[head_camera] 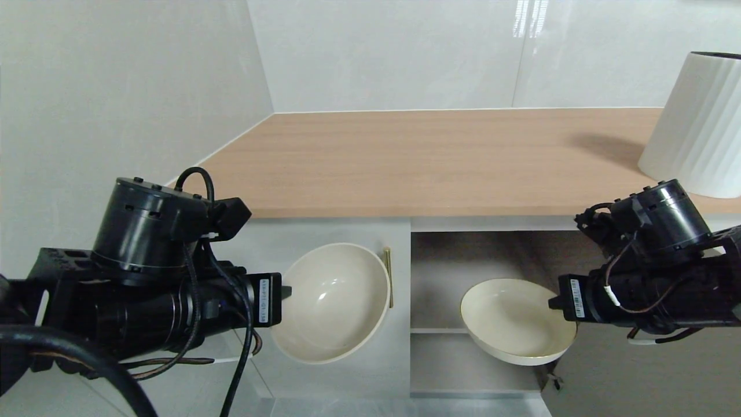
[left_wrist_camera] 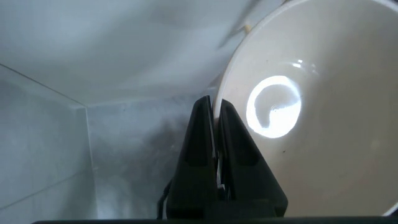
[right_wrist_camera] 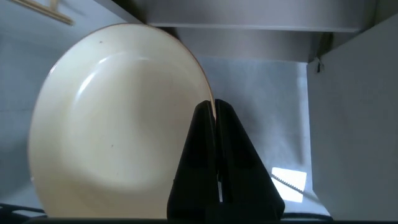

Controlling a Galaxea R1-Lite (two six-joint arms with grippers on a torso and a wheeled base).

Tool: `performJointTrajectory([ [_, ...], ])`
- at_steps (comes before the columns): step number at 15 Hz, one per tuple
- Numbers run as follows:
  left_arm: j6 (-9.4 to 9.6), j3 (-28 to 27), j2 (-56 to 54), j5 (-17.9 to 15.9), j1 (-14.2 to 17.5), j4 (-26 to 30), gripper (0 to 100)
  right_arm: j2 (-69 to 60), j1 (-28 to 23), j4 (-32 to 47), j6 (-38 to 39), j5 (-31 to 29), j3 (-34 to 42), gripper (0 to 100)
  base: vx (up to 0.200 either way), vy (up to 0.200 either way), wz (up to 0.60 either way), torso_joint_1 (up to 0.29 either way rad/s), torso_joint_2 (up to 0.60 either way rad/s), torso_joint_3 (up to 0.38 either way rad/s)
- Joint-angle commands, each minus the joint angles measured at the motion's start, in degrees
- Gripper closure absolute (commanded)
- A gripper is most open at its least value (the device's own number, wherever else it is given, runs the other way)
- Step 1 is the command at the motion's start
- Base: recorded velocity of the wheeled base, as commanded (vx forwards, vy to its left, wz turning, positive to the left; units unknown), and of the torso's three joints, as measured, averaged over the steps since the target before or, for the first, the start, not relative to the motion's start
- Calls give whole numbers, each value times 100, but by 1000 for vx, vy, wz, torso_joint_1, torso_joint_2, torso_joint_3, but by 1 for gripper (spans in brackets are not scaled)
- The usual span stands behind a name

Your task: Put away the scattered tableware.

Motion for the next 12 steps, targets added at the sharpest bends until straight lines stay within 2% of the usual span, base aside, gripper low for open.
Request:
performJointTrajectory([
  [1,-4,-1,25,1,-1,-3,100,51,3,-3,1,-1,-1,100,0,0,0,-159,437,286],
  [6,-4,-1,34,1,-1,-3,100,78,3,-56,1,-1,8,100,0,0,0,-147,433,282],
  [12,5,-10,87,1,-1,-11,100,201,3,-196,-17,-1,25,100,0,0,0,-19,64,33],
])
